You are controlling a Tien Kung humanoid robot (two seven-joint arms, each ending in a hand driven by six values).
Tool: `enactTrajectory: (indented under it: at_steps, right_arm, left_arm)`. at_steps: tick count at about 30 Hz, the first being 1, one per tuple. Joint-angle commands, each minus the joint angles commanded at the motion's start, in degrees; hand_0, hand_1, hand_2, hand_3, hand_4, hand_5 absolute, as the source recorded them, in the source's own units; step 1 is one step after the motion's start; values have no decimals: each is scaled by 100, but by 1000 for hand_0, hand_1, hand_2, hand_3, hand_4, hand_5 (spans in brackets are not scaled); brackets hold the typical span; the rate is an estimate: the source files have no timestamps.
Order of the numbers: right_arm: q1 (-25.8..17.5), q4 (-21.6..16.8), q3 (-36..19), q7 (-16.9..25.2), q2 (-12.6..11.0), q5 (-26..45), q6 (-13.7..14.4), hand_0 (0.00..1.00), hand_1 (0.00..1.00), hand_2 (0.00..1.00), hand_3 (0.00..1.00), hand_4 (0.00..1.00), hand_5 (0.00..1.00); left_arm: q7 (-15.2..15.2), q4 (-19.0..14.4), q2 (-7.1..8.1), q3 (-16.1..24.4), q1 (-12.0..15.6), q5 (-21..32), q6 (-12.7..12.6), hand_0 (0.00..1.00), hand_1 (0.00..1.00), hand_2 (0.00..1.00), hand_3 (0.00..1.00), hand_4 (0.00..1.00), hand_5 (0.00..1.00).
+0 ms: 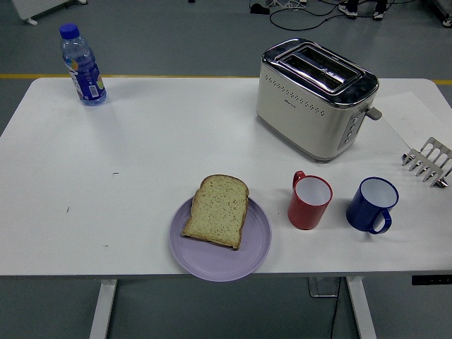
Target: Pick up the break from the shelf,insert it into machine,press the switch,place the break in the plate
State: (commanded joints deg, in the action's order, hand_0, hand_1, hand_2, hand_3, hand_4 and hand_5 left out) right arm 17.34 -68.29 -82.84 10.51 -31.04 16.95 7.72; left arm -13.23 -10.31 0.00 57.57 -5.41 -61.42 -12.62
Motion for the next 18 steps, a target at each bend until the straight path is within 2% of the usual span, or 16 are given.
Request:
enactTrajectory:
  at_steps: [18]
  right_arm:
    - [-24, 30, 2, -14, 41, 146, -91, 657, 625, 649, 589, 454, 328]
  left_arm:
    - [-4, 0, 0, 18, -16, 10, -3, 621, 452, 468, 511, 256, 821]
